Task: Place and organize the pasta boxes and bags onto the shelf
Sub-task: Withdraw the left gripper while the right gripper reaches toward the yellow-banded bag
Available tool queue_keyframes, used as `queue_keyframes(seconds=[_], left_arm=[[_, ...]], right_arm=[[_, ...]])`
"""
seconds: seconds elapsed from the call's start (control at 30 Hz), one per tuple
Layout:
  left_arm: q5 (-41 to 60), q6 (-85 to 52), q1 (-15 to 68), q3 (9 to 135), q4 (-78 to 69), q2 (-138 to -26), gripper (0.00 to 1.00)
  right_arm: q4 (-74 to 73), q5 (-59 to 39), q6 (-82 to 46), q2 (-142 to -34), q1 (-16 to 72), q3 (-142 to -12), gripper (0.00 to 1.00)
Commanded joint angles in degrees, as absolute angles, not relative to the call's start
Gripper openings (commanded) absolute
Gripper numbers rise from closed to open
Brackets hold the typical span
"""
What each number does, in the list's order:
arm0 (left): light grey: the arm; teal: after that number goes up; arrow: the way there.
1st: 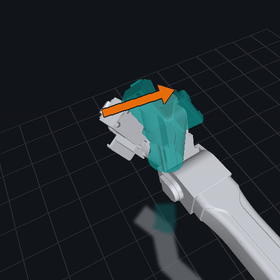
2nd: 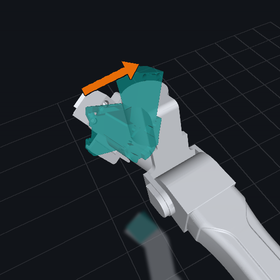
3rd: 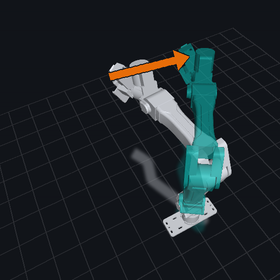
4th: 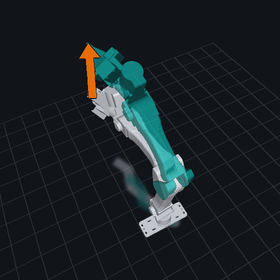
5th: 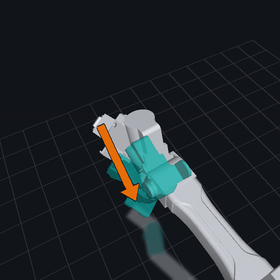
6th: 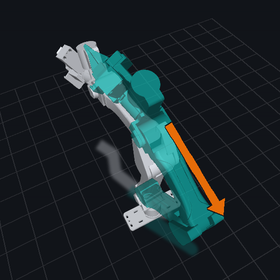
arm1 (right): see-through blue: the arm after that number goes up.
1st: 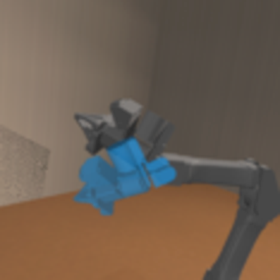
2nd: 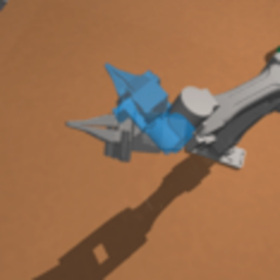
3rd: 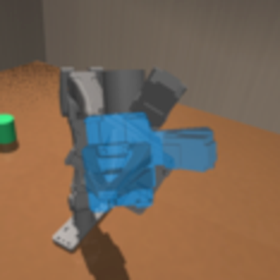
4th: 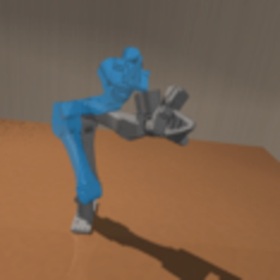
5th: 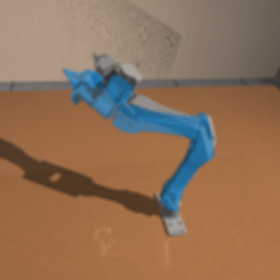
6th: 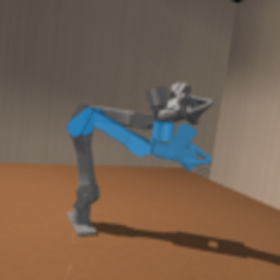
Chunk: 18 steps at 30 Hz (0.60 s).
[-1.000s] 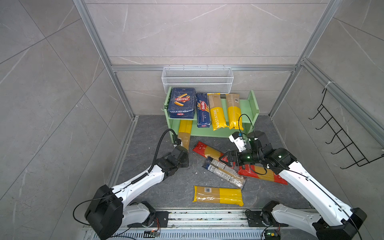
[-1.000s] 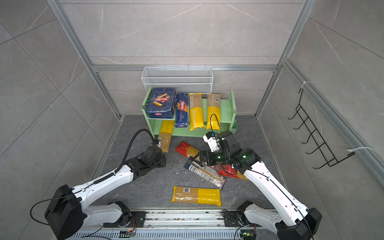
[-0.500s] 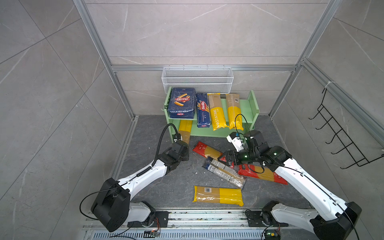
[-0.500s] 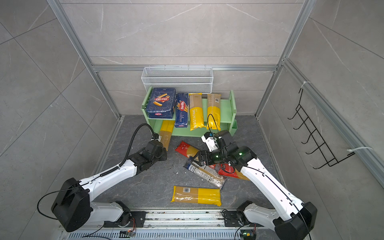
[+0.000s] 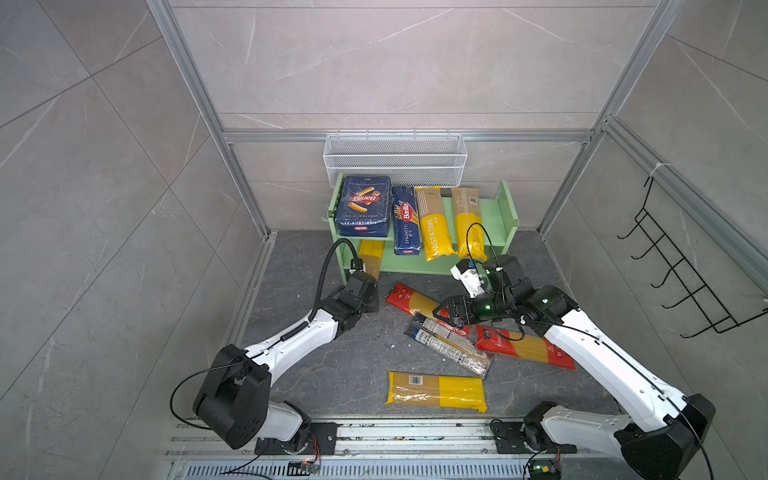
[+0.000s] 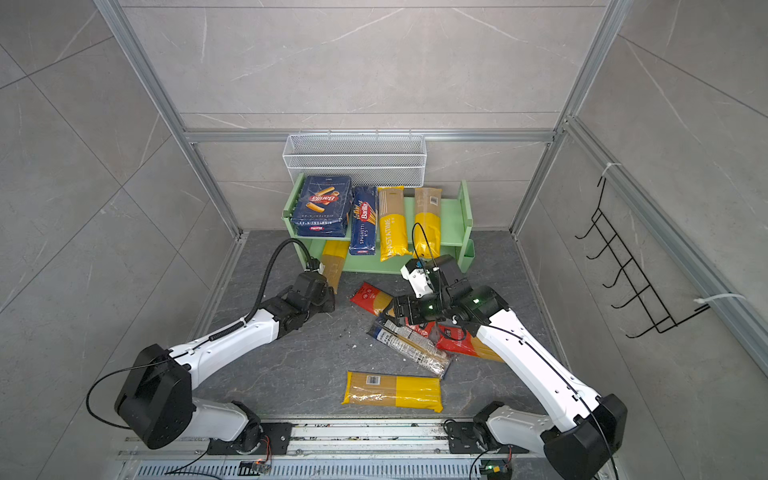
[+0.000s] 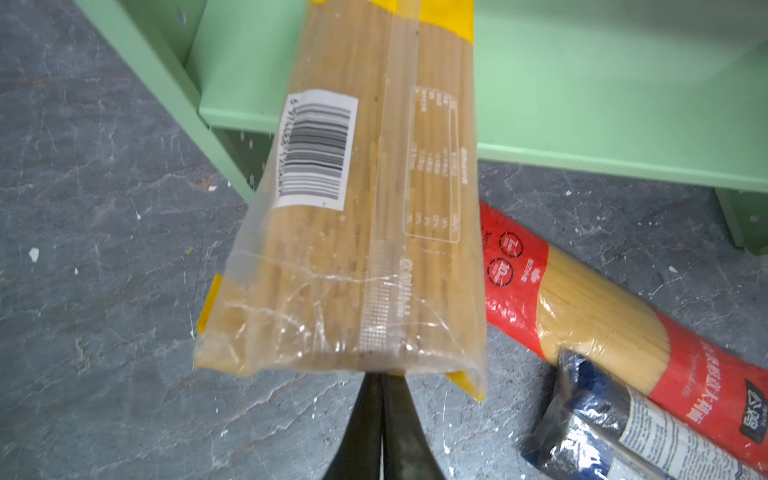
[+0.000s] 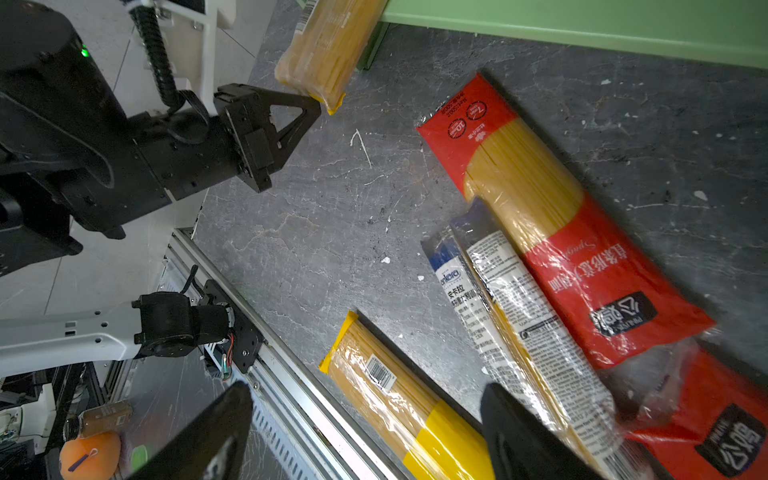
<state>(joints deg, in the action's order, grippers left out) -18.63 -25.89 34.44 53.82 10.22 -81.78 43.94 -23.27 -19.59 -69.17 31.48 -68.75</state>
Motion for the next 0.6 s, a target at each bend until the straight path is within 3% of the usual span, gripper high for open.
queue_keyframes(seconds=[0.0, 0.17, 0.27, 0.47, 0.57], left_arm=[[-17.83, -23.77, 33.32, 56.93, 5.81, -83.11, 0.07], [-16.88, -23.74, 32.78, 57.19, 5.32, -83.68, 0.07], [-16.04, -24.03, 32.78, 56.84, 5.87, -83.16, 0.13], [-11.88, -25.96, 33.00, 53.52, 7.57, -78.64, 0.54], [-11.25, -27.35, 33.61, 50.77, 9.16, -74.63, 0.60]], right_arm=[[44.32, -22.33, -18.19, -69.69, 31.29, -70.44, 0.88], [44.65, -22.24, -18.11, -70.05, 31.21, -70.58, 0.88], [44.91, -22.31, -17.80, -70.14, 31.20, -70.60, 0.89], [46.15, -22.06, -17.39, -69.73, 31.20, -69.71, 0.89], [46.36, -21.39, -17.83, -69.35, 31.29, -68.12, 0.89]])
